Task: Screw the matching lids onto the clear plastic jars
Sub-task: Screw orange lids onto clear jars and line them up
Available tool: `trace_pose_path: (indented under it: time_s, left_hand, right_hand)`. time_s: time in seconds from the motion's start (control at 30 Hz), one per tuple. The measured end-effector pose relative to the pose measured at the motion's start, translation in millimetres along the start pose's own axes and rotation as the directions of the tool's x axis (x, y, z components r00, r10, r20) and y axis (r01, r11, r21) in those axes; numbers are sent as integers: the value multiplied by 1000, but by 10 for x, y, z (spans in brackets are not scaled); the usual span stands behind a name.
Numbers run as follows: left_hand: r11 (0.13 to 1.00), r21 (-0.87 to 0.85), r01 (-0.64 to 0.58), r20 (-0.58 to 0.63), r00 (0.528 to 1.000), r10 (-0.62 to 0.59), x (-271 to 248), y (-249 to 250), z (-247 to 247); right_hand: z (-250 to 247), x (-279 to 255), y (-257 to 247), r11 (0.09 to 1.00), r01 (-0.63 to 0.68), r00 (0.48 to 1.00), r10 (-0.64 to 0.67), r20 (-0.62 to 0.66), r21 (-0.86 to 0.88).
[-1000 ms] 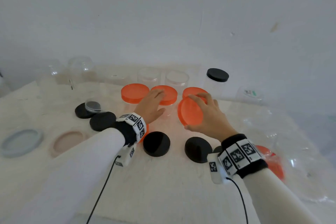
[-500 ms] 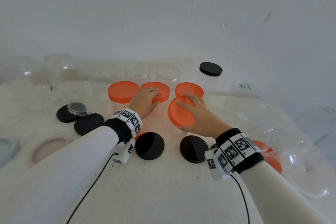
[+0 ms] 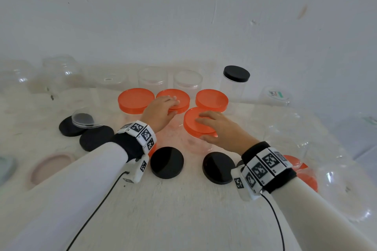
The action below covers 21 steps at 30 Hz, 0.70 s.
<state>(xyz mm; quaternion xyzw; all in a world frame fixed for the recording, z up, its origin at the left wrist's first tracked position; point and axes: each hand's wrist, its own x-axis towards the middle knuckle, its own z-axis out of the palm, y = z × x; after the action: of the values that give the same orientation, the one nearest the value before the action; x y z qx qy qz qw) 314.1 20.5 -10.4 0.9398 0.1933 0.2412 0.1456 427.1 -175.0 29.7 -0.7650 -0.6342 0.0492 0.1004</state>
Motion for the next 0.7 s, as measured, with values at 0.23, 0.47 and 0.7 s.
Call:
trace_pose_path:
  time_s: [0.23, 0.47, 0.7]
  left_hand:
    - [1000, -8, -18, 20, 1000, 18, -4, -3, -34]
    - [1000, -19, -6, 32, 999, 6, -20, -6, -28]
    - [1000, 1, -10, 63, 998, 10, -13, 18, -53]
  right_hand:
    - [53, 93, -50, 999, -34, 999, 34, -27, -2]
    - [72, 121, -135, 996, -78, 994, 75, -74, -37]
    - [35, -49, -205, 986, -119, 992, 123, 30, -115]
